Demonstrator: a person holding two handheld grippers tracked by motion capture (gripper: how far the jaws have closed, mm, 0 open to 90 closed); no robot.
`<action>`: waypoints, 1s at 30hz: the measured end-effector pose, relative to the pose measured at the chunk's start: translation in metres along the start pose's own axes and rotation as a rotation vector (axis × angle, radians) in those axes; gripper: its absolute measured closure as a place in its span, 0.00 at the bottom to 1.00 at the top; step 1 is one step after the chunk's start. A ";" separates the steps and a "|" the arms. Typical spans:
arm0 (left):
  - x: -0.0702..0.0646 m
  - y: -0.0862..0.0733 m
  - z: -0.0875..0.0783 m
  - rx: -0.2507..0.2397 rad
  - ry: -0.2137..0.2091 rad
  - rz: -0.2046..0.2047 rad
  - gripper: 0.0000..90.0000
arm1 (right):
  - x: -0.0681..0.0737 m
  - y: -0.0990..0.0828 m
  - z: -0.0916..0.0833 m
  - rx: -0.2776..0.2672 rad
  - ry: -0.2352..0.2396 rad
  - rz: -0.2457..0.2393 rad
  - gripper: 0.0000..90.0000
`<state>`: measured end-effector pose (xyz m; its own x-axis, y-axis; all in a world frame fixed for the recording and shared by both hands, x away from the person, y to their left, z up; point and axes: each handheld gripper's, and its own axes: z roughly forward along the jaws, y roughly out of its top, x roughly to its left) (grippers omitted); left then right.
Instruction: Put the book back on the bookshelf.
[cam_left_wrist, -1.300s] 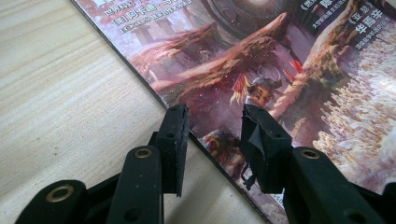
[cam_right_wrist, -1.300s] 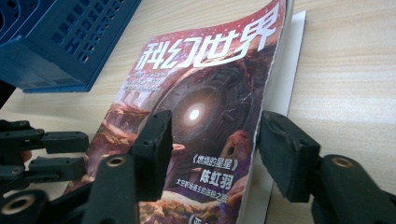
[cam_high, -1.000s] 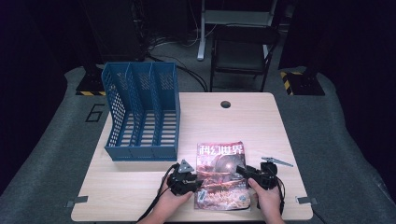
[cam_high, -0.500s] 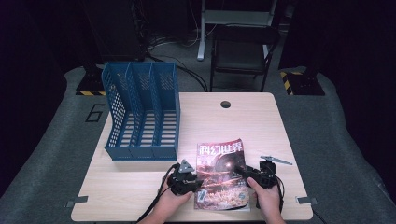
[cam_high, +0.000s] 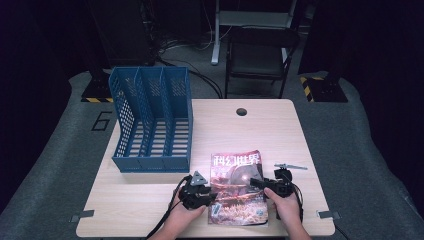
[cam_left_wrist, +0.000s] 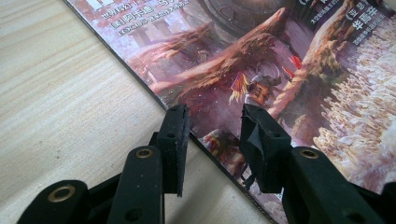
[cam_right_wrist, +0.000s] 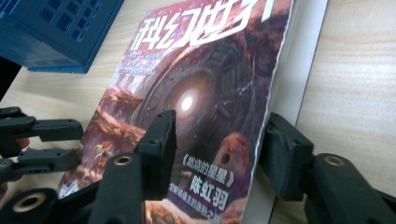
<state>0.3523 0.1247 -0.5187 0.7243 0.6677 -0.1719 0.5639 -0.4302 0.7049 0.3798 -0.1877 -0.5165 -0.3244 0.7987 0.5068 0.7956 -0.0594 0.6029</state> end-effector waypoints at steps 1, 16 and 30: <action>0.000 0.000 0.000 0.000 0.000 -0.001 0.69 | 0.000 0.000 0.000 0.009 0.002 0.006 0.56; 0.004 0.001 0.001 -0.001 -0.013 -0.011 0.70 | 0.004 -0.007 -0.002 0.075 0.020 -0.024 0.64; 0.003 0.000 0.001 -0.014 -0.006 -0.026 0.70 | 0.007 -0.008 0.000 0.096 0.078 -0.020 0.70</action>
<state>0.3548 0.1258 -0.5199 0.7122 0.6745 -0.1944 0.5768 -0.4045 0.7097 0.3713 -0.1823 -0.5176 -0.3769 0.7496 0.5441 0.8325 0.0166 0.5538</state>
